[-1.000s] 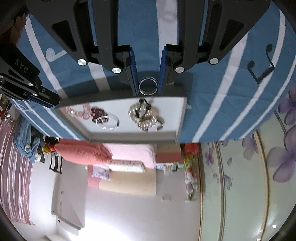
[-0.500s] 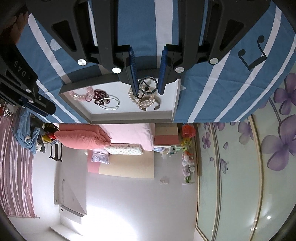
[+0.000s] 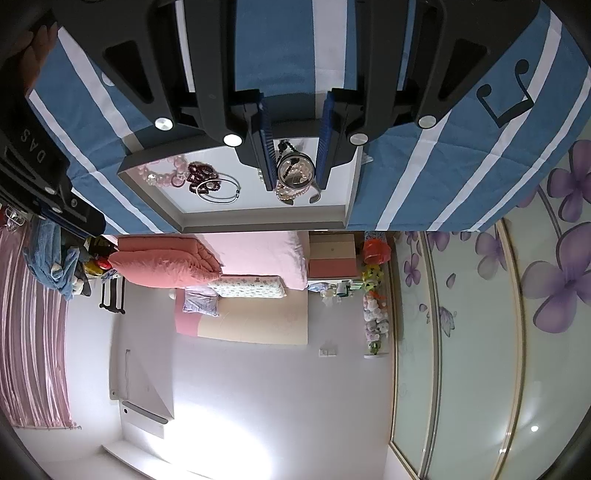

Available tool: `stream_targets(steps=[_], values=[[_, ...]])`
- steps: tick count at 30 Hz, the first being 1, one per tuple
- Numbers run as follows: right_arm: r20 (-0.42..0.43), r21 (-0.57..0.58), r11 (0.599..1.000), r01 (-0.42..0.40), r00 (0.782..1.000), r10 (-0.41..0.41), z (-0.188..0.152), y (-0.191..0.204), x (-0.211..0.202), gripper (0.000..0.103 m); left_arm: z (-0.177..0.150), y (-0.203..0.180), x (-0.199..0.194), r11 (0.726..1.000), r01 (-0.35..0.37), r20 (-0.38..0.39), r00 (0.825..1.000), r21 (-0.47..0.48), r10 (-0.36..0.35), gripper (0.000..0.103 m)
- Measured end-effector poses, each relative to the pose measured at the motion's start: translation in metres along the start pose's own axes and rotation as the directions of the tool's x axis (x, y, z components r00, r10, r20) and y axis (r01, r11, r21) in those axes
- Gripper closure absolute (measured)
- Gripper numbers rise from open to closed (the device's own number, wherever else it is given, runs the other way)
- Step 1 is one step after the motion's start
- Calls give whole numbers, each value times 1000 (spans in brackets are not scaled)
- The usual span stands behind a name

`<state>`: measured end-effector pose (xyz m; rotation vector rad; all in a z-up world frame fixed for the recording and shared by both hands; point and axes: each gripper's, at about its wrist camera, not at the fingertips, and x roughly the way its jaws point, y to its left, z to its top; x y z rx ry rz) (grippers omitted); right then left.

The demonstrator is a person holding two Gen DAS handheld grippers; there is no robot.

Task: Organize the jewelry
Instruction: 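Carry the silver ring with the left tool while the right carries the pearl earring over the tray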

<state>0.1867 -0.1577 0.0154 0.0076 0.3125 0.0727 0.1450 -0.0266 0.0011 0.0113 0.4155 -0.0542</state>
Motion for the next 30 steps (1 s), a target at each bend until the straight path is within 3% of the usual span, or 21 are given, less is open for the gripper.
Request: stream_targets(steps=[15, 23, 30], values=[[-6, -5, 1000, 3, 1000, -3, 6, -1, 15, 88, 12, -1, 21, 1000, 4, -4, 1000, 12, -4, 81], [-16, 19, 1000, 3, 1000, -2, 18, -11, 47, 88, 25, 5, 49, 1000, 18, -21, 1000, -11, -18, 80], [-84, 69, 997, -35, 996, 40, 23, -21, 92, 88, 28, 1, 79, 998, 53, -52, 997, -16, -54, 80]])
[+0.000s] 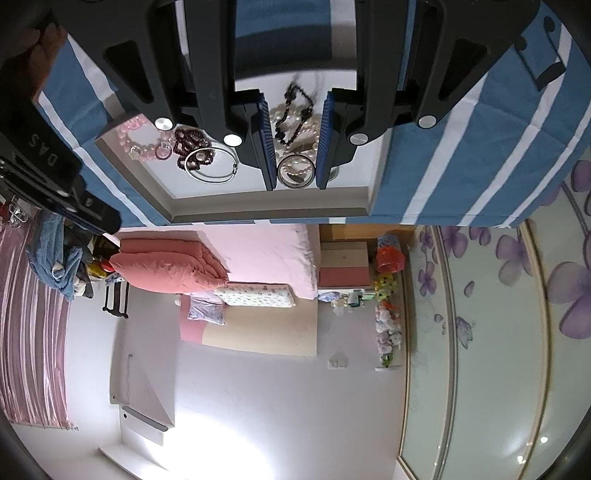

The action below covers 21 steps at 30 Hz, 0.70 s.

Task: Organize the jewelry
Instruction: 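Carry the silver ring with the left tool while the right carries the pearl earring over the tray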

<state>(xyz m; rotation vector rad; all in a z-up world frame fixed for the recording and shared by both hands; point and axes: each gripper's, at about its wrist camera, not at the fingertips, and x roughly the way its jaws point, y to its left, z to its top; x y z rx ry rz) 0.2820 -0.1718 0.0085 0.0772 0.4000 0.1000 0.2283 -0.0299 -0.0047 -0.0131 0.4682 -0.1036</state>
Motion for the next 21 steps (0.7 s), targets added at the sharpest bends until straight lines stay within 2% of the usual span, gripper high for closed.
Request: stream_targets(steps=[7, 21], values=[[-97, 44, 999, -29, 995, 34, -5, -8, 42, 88, -5, -3, 26, 1000, 17, -51, 999, -8, -18, 80], [-179, 90, 995, -49, 982, 65, -13, -11, 76, 85, -7, -1, 48, 1000, 31, -114, 993, -4, -31, 80]])
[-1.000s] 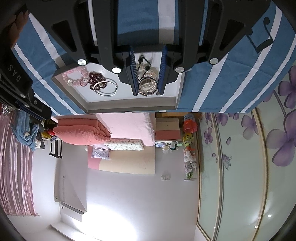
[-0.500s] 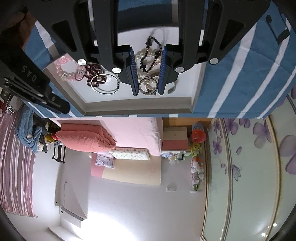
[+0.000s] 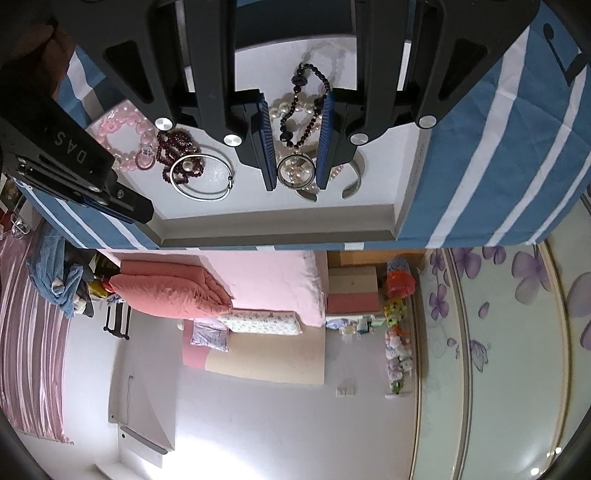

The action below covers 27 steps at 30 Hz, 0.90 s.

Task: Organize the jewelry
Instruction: 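Carry the silver ring with the left tool while the right carries the pearl earring over the tray, then open both tools inside the tray to drop the ring and earring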

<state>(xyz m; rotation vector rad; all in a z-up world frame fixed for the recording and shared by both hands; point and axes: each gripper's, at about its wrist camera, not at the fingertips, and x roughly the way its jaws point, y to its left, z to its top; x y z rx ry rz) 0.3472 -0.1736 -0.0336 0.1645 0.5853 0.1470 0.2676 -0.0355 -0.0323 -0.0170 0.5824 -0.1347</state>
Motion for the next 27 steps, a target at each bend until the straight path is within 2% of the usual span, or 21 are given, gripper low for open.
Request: stream_targets(steps=[1, 2, 3, 6, 13, 19, 21, 23, 27], values=[[-5, 10, 1000, -8, 1000, 8, 0, -1, 0, 82, 0, 1, 1, 1000, 7, -7, 1000, -9, -7, 80], [-8, 21, 1000, -14, 1000, 14, 0, -3, -1, 72, 1, 3, 2, 1000, 12, -11, 1000, -14, -12, 79], [-3, 29, 999, -18, 1000, 18, 0, -5, -3, 70, 1, 5, 2, 1000, 18, -15, 1000, -21, -19, 75], [18, 47, 999, -18, 1000, 17, 2, -11, -12, 70, 4, 12, -3, 998, 41, -5, 999, -52, -41, 66], [61, 83, 996, -21, 998, 16, 5, -19, -41, 70, 12, 34, -30, 991, 58, 35, 998, -122, -54, 65], [74, 71, 997, -36, 997, 31, 1, -10, -71, 68, 9, 45, -65, 989, 52, 73, 996, -136, -42, 63], [79, 64, 997, -40, 996, 35, -2, -5, -85, 63, 6, 47, -77, 989, 42, 85, 996, -140, -30, 54], [85, 46, 998, -37, 996, 33, -8, 1, -100, 60, 0, 50, -92, 990, 31, 98, 995, -141, -17, 52], [106, -4, 1000, -23, 994, 23, -22, 17, -131, 43, -15, 52, -122, 992, 5, 127, 992, -128, 12, 41]])
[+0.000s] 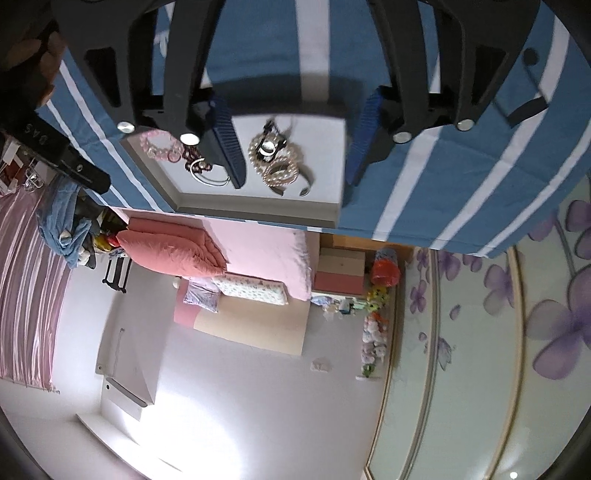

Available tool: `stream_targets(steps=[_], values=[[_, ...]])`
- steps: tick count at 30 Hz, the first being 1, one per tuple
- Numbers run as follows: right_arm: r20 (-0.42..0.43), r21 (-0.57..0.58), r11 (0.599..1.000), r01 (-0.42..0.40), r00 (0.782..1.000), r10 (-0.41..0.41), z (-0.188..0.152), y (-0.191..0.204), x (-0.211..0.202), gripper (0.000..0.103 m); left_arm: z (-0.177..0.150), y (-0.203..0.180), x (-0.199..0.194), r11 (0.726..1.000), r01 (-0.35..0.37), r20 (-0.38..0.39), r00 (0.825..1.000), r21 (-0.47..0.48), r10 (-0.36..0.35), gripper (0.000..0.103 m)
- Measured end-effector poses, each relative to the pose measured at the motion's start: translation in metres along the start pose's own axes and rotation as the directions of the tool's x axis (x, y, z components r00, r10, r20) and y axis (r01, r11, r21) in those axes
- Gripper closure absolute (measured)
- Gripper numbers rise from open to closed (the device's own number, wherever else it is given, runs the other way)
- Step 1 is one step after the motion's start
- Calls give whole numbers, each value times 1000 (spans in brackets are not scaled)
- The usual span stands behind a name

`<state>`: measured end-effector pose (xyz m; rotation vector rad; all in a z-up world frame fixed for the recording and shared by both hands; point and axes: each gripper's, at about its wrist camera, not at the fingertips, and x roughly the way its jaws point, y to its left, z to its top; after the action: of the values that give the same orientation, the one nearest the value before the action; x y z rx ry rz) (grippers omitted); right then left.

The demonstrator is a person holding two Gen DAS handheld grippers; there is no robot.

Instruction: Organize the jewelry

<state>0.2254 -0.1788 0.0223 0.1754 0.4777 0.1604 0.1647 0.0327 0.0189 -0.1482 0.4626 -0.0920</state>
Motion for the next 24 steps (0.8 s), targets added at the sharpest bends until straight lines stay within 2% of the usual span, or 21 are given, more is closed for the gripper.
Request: stream_targets(steps=[4, 6, 10, 13, 17, 24], values=[[15, -42, 999, 1, 1000, -1, -11, 13, -26, 30, -9, 3, -23, 1000, -19, 14, 1000, 8, 19, 30], [23, -56, 998, 2, 1000, 0, -16, 18, -39, 21, -12, 2, -31, 1000, -25, 22, 999, 14, 25, 19], [57, -75, 997, 22, 998, -18, -23, 23, -61, 6, -19, 0, -49, 999, -41, 49, 998, 21, 40, 7], [74, -94, 995, 36, 997, -29, -27, 26, -76, 5, -23, -3, -58, 999, -44, 58, 997, 26, 42, 2], [77, -111, 991, 72, 995, -63, -33, 26, -86, 4, -30, -6, -68, 997, -53, 57, 997, 48, 51, 2], [69, -102, 990, 94, 994, -88, -48, 19, -96, 4, -43, -12, -86, 993, -87, 103, 992, 77, 78, 2]])
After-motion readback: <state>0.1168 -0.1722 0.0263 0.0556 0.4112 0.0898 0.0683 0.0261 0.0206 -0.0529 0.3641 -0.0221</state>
